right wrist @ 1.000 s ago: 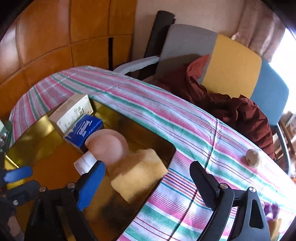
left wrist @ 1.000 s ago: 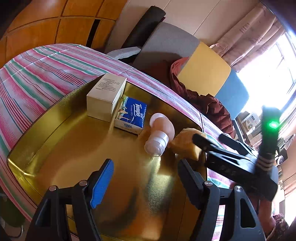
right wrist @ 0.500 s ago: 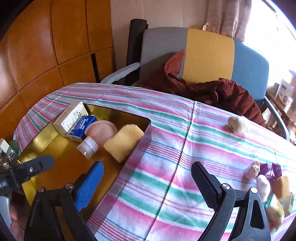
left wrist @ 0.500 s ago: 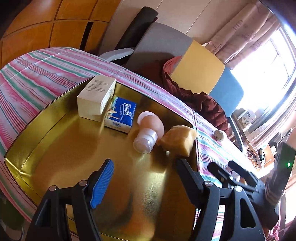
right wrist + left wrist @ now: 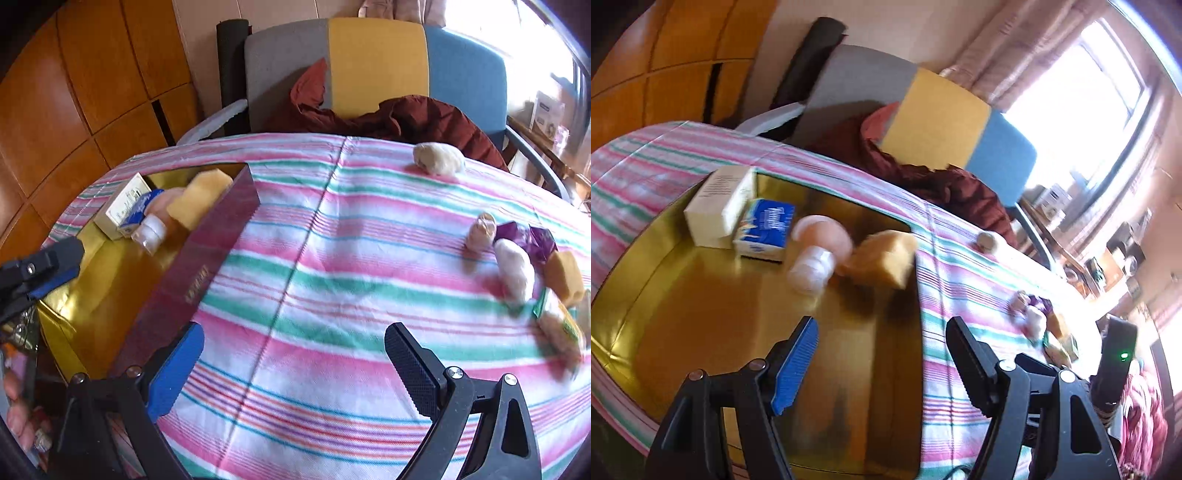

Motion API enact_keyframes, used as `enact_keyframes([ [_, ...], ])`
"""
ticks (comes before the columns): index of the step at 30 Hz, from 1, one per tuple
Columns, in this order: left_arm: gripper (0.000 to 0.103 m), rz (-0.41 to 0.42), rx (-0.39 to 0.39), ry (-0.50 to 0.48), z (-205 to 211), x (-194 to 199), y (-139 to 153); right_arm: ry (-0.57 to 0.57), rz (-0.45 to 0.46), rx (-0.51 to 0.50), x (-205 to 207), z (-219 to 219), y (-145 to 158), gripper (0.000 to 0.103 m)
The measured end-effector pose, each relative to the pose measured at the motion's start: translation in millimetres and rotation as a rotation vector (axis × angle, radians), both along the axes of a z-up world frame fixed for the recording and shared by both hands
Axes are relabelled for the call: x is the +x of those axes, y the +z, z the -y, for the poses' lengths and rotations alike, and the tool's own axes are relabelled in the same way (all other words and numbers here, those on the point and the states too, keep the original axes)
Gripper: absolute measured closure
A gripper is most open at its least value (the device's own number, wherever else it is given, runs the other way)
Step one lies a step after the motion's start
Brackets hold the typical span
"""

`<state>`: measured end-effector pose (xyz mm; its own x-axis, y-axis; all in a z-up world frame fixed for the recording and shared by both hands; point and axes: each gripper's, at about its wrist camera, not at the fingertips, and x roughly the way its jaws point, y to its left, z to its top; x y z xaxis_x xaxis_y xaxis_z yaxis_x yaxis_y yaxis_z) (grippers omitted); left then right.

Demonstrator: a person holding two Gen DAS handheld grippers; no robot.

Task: Organize objects
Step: 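Move both tools back toward the noodle snack bag and remaining items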

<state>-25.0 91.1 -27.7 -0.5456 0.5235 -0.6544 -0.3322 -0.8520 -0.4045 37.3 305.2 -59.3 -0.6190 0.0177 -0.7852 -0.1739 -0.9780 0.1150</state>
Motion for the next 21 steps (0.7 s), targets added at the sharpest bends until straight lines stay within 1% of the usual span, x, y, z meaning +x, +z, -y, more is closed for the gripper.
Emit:
enact_keyframes([
  [5,0.03,-0.032,-0.005,-0.094,-22.2,15.1,5.9,-0.025,0.034,0.008,22.2,-22.9,-5.9,0.004],
  [10,0.03,-0.053,-0.023,-0.176,-40.9,34.2,7.5,-0.072,0.075,0.016,44.6,-62.3,-4.5,0.004],
  [15,0.03,-0.058,-0.033,-0.244,-56.2,53.5,8.6,-0.108,0.123,0.099,55.6,-112.7,7.1,0.004],
  [17,0.03,-0.059,-0.031,-0.26,-60.8,58.5,9.3,-0.132,0.124,0.147,57.6,-139.7,14.2,0.004],
  [21,0.03,-0.057,-0.034,-0.286,-70.1,65.1,9.7,-0.16,0.161,0.182,52.3,-189.9,22.2,0.005],
])
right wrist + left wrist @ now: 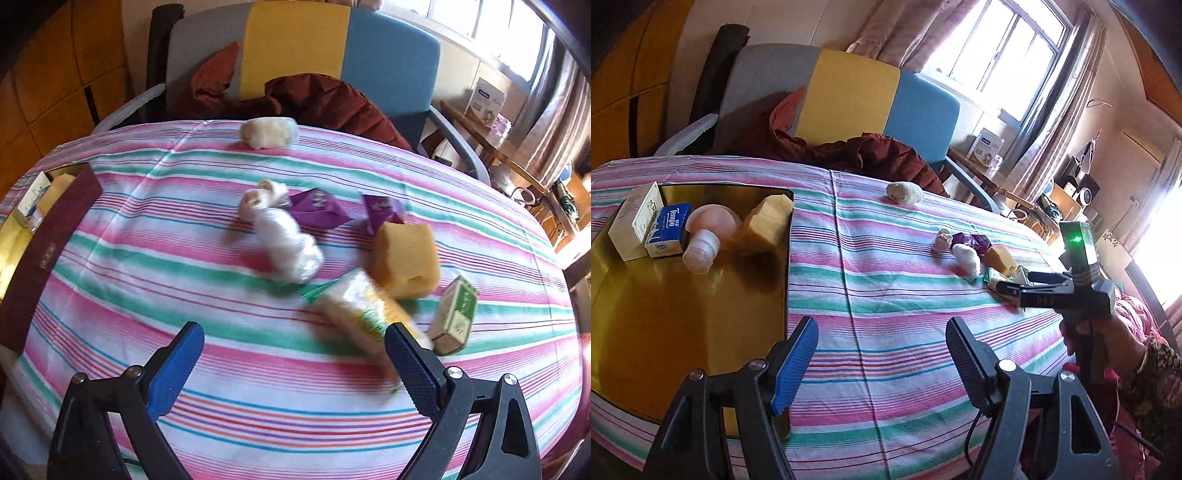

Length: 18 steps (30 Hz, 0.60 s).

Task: Organize objects
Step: 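Move both tools back toward the noodle snack bag and remaining items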

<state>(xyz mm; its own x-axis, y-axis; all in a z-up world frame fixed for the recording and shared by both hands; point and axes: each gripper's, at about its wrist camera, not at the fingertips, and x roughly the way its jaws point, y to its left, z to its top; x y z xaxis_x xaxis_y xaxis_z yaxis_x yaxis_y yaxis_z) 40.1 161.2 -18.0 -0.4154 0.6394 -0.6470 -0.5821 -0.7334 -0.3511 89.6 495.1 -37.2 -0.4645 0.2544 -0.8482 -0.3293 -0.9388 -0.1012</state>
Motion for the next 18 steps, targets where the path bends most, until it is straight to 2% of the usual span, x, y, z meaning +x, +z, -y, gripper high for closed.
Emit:
enact_keyframes([
  [2,0.03,0.002,-0.011,-0.014,-5.5,3.8,-1.1,0.002,0.027,0.002,-3.0,-18.5,-1.8,0.006],
  [4,0.03,0.005,-0.023,-0.029,-11.0,7.2,-2.8,0.005,0.054,0.002,-5.8,-35.0,-7.4,0.016],
  [6,0.03,0.005,-0.04,-0.042,-16.9,10.9,-4.1,-0.004,0.055,-0.017,-6.1,-47.1,-12.6,0.024],
  [8,0.03,0.007,-0.051,-0.056,-21.9,13.5,-5.4,-0.023,0.028,-0.077,-3.4,-58.1,-17.7,0.027],
  [10,0.03,0.007,-0.064,-0.065,-27.3,16.2,-6.8,-0.04,0.007,-0.143,-1.2,-63.2,-25.7,0.028],
  [14,0.03,0.026,-0.078,-0.082,-38.0,16.8,-11.8,-0.042,0.049,-0.158,-2.9,-61.8,-35.5,0.029],
  [16,0.03,0.042,-0.081,-0.087,-44.0,16.4,-15.8,-0.052,0.044,-0.202,-2.5,-62.3,-36.6,0.04],
  [18,0.03,0.061,-0.083,-0.096,-50.3,16.3,-19.5,-0.044,0.053,-0.21,-3.0,-59.4,-37.9,0.045],
])
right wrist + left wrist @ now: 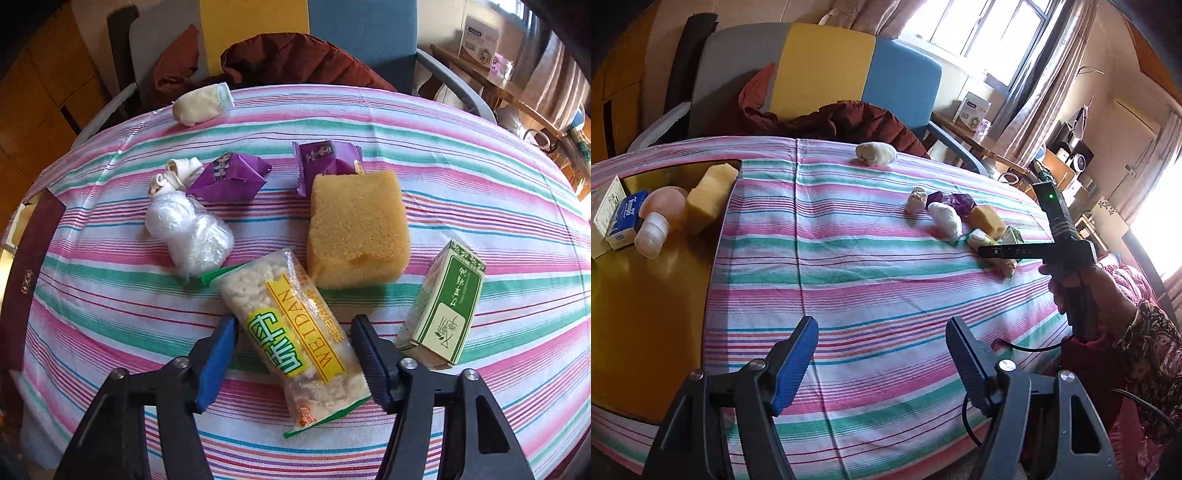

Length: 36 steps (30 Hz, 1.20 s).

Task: Organize objects
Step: 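Move both tools back toward the noodle snack bag and remaining items, then grasp the WEIDAN noodle snack bag with the right tool while the left grasps the white plastic bundle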

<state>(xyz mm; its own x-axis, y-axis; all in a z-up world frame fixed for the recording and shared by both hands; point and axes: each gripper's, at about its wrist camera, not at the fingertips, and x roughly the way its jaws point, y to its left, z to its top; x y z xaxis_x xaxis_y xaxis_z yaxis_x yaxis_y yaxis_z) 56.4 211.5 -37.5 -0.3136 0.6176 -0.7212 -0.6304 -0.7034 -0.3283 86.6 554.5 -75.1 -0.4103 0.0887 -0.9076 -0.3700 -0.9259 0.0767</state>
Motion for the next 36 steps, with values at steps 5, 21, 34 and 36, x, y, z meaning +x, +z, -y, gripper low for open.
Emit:
enact_keyframes([
  [5,0.03,0.016,-0.03,0.004,-15.8,-2.2,-4.4,0.028,0.024,0.034,-2.2,10.5,-2.2,0.054],
  [21,0.03,0.036,-0.071,-0.1,-136.4,-40.8,-2.5,-0.13,0.063,-0.01,16.1,-19.9,0.2,0.06],
  [34,0.032,0.149,-0.075,-0.049,-235.7,-90.7,-39.7,-0.1,0.071,0.034,9.4,-17.0,-2.6,0.06],
  [36,0.034,0.144,-0.085,-0.031,-241.7,-94.5,-45.8,-0.097,0.072,0.04,8.2,-17.0,-2.9,0.06],
])
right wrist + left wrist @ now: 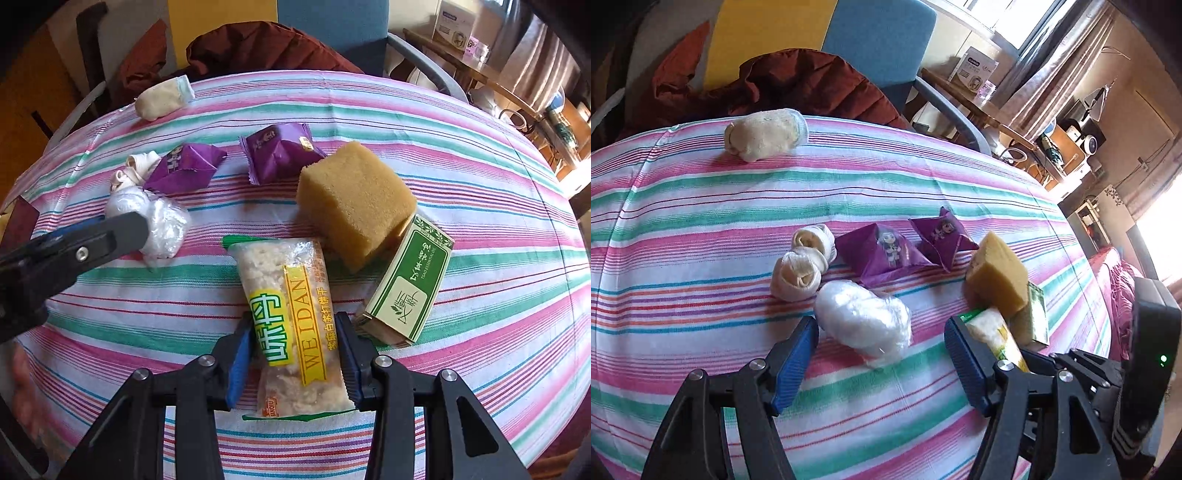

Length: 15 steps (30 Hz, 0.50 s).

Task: Organize objects
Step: 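Grasp the WEIDAN noodle snack bag with the right tool while the left grasps the white plastic bundle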

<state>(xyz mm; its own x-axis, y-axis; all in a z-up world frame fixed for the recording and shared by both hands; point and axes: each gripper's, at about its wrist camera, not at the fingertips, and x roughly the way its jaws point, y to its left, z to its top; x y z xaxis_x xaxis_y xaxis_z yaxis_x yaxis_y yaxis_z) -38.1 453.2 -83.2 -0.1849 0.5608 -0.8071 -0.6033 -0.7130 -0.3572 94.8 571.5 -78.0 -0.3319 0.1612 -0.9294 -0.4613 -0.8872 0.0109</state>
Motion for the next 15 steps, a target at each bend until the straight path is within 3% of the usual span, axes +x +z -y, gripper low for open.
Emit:
enact_keyframes([
  [2,0.041,0.0,0.019,-0.003,-1.5,-1.9,-5.3,-0.005,-0.004,-0.009,-2.0,-2.2,-1.2,0.06],
  [4,0.057,-0.008,0.021,-0.024,-1.3,-0.6,-11.8,-0.01,-0.007,-0.017,-3.0,-4.1,-1.4,0.06],
  [10,0.059,-0.155,0.05,-0.101,18.6,17.2,-15.6,-0.009,-0.008,-0.008,-3.8,-3.5,-1.2,0.06],
  [15,0.06,-0.153,0.082,-0.067,44.3,18.7,-16.3,-0.019,-0.025,-0.026,-0.4,-6.2,1.1,0.061],
])
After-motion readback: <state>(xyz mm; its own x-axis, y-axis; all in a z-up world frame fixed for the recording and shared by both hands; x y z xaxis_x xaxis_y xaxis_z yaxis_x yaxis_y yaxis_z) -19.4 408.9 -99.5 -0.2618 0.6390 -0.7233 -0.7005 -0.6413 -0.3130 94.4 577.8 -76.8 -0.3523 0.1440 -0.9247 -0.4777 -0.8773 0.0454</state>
